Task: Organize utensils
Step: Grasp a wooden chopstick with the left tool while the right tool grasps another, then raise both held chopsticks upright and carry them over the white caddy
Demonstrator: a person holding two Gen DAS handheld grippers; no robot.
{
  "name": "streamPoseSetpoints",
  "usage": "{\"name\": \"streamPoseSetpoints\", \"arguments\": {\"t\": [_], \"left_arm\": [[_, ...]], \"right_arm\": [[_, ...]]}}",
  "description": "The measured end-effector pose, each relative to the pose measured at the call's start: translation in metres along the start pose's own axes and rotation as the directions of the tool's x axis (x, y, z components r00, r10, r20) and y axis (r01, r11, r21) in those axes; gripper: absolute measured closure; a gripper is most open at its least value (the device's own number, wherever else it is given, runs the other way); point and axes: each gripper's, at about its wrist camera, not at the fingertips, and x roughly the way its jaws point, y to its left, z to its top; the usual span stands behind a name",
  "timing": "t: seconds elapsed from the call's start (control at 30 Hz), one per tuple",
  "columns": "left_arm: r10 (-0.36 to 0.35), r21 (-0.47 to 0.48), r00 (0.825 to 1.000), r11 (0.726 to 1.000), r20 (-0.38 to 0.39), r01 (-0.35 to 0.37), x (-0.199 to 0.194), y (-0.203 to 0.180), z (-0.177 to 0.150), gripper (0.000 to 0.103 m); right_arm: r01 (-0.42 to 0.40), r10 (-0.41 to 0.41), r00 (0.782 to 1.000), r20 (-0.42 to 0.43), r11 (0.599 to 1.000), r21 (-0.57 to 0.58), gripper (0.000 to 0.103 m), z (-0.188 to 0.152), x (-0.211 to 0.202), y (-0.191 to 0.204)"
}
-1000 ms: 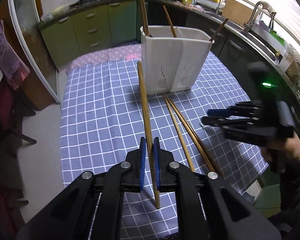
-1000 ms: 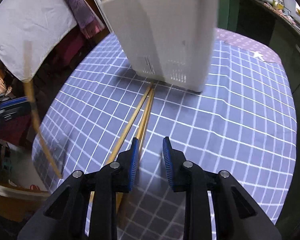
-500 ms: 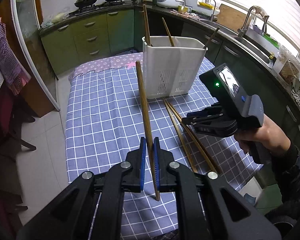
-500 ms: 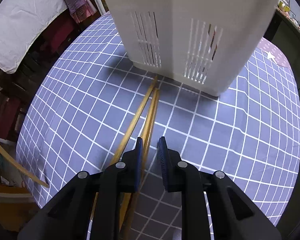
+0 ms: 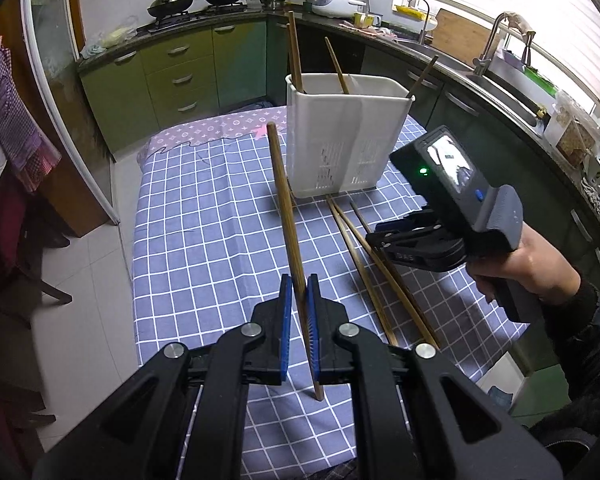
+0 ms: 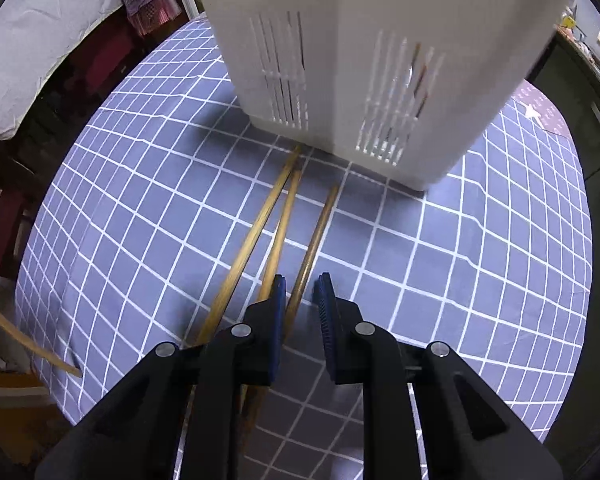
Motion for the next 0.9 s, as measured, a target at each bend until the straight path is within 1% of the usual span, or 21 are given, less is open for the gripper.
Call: {"name": "streamPoseSetpoints", "arguments": {"t": [0.03, 0.17, 0.27, 0.33, 0.47, 0.57, 0.7, 0.8, 0.9], "left_arm": [[0.001, 0.003, 1.000, 1.000, 0.001, -0.001, 0.000, -0.001, 0.000, 0.095], [-0.002, 0.008, 1.000, 1.000, 0.002, 0.002, -0.001, -0.001, -0.001, 0.095], [-0.003, 0.008, 1.000, 1.000, 0.001, 0.003, -0.001, 0.000, 0.000, 0.095], [-0.003, 0.011, 1.000, 1.000, 0.001, 0.003, -0.002, -0.001, 0.000, 0.095], [-0.004, 0.014, 1.000, 1.000, 0.010, 0.004, -0.005, -0.001, 0.000, 0.096], [0.001, 0.016, 1.000, 1.000, 0.018, -0.002, -0.008, -0.001, 0.000, 0.096], [0.007, 0.016, 1.000, 1.000, 0.023, -0.007, -0.011, -0.001, -0.001, 0.096], [0.010, 0.018, 1.000, 1.000, 0.017, -0.010, -0.011, -0.002, -0.001, 0.096], [0.008, -0.002, 1.000, 1.000, -0.012, -0.008, -0.002, 0.000, 0.005, 0.096]], "right_arm": [[0.001, -0.001, 1.000, 0.004, 1.000, 0.003, 0.093, 0.001, 0.002, 0.002], [-0.010, 0.009, 0.999, 0.033, 1.000, 0.012, 0.096, -0.003, -0.003, 0.002], [-0.031, 0.029, 0.996, 0.082, 0.999, 0.023, 0.097, -0.008, -0.017, 0.001], [-0.040, 0.035, 0.991, 0.127, 0.999, 0.030, 0.097, -0.014, -0.034, -0.001], [-0.064, 0.053, 0.974, 0.221, 0.997, 0.045, 0.096, -0.027, -0.073, -0.009], [-0.081, 0.063, 0.954, 0.293, 0.995, 0.050, 0.097, -0.042, -0.108, -0.015], [-0.094, 0.063, 0.922, 0.382, 0.993, 0.064, 0.097, -0.065, -0.154, -0.028], [-0.103, 0.064, 0.909, 0.413, 0.992, 0.072, 0.097, -0.078, -0.172, -0.034], [-0.106, 0.062, 0.898, 0.435, 0.991, 0.078, 0.097, -0.086, -0.182, -0.035]]}}
